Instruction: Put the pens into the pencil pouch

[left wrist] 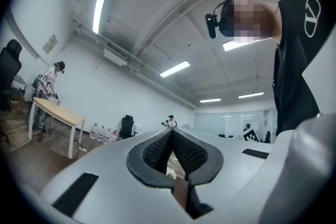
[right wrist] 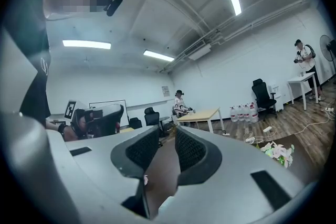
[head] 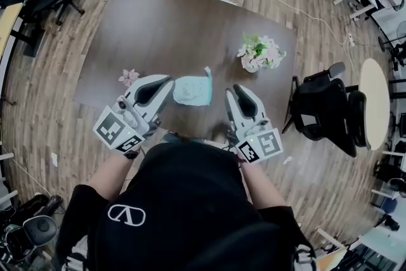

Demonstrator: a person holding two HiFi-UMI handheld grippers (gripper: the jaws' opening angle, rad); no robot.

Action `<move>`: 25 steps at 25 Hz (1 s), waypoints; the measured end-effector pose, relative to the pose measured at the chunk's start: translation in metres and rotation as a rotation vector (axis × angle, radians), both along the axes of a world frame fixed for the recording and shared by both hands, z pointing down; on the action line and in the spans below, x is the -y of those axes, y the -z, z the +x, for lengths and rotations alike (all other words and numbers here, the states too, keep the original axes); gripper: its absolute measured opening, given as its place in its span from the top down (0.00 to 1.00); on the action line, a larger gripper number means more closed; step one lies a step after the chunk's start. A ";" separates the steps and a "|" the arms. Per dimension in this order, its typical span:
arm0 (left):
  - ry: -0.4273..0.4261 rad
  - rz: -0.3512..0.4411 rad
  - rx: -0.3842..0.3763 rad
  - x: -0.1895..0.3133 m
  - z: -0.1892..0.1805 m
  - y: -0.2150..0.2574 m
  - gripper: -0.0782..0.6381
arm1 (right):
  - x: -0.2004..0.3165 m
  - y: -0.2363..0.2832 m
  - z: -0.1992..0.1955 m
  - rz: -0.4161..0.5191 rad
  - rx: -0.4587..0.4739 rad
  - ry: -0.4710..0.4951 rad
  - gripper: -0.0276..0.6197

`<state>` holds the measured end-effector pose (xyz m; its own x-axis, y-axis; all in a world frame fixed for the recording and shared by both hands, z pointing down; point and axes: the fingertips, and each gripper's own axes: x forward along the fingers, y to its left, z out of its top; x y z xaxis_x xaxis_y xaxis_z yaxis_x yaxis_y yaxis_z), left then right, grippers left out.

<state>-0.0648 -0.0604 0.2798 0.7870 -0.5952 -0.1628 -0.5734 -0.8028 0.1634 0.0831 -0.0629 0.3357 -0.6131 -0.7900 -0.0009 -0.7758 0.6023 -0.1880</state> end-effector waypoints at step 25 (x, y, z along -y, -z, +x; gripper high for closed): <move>0.052 0.034 0.060 0.009 0.011 -0.015 0.89 | -0.015 0.011 0.007 0.096 -0.099 -0.040 0.96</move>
<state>-0.0533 -0.0693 0.2945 0.7638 -0.6307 -0.1370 -0.6227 -0.7760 0.1003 0.0896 -0.0484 0.3249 -0.5820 -0.8129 -0.0189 -0.8114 0.5822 -0.0526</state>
